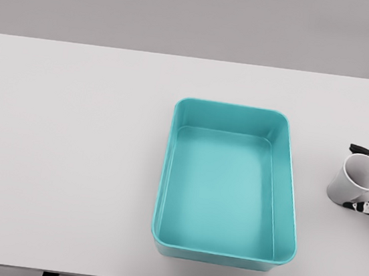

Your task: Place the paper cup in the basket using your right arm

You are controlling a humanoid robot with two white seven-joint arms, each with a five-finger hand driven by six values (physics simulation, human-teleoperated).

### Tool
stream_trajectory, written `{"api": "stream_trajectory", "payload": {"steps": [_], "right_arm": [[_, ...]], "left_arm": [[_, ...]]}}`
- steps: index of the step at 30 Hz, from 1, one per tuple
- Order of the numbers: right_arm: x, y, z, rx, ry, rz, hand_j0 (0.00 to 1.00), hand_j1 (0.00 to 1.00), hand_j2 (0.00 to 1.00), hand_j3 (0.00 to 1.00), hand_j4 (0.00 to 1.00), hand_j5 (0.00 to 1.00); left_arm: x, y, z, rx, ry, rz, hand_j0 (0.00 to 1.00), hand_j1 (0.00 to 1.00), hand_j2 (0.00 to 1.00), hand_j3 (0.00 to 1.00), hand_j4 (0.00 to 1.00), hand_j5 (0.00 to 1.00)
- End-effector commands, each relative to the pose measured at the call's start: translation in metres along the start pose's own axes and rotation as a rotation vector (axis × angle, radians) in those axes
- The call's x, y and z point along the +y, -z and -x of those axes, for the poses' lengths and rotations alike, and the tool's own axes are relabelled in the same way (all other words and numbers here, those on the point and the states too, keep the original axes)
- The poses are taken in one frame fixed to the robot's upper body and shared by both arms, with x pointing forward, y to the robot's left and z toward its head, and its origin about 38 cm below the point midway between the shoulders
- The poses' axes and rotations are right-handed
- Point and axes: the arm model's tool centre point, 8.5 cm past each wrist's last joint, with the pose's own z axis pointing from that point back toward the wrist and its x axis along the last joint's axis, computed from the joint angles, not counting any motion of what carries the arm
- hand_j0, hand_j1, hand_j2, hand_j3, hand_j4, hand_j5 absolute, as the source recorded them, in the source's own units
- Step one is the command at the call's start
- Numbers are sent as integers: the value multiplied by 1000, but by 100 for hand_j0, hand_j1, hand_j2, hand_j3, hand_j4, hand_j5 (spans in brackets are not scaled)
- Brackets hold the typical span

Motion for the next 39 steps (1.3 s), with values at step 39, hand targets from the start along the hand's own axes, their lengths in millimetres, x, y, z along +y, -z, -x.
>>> {"api": "stream_trajectory", "payload": {"steps": [39], "right_arm": [[-2, 13, -9, -40, 17, 133, 65, 65, 65, 65, 65, 65]], "left_arm": [[0, 0, 0, 0, 0, 0, 100, 100, 100, 100, 100, 100]]}}
